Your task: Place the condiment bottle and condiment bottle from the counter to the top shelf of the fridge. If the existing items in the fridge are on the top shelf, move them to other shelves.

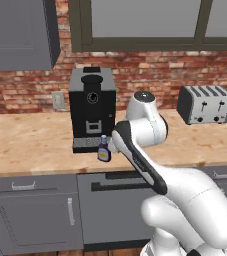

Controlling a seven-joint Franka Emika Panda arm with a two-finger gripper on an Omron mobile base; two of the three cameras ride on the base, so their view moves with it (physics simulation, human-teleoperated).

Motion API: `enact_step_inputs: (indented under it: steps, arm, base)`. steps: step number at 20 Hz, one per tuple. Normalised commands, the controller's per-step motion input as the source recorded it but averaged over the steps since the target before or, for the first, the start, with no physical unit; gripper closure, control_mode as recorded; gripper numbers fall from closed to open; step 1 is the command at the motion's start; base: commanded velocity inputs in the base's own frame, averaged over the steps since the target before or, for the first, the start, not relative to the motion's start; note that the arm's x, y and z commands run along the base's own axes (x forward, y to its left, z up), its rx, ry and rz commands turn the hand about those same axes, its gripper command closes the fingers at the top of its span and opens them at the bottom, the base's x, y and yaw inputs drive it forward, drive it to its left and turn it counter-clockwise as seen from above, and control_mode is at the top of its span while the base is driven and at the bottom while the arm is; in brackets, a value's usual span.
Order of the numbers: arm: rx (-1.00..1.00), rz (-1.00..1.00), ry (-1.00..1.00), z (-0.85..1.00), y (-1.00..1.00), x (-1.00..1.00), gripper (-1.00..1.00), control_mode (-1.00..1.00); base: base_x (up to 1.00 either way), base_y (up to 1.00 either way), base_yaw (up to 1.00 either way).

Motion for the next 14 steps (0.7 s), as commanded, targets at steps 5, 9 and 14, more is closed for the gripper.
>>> enact_step_inputs:
  steps: [5,9,14]
  arm:
    - [0.04,0.05,0.10,-0.20,-0.04,0.49,-1.00,-1.00]
    - [0.03,0.02,0.03,-0.14,0.00,0.35,-1.00,-1.00]
    - [0.00,0.02,0.00,-0.28,0.01,0.27,-1.00,-1.00]
  base:
    - [0.00,0.00,0.00]
    - [0.00,0.00,0.00]
    - [0.00,0.00,0.00]
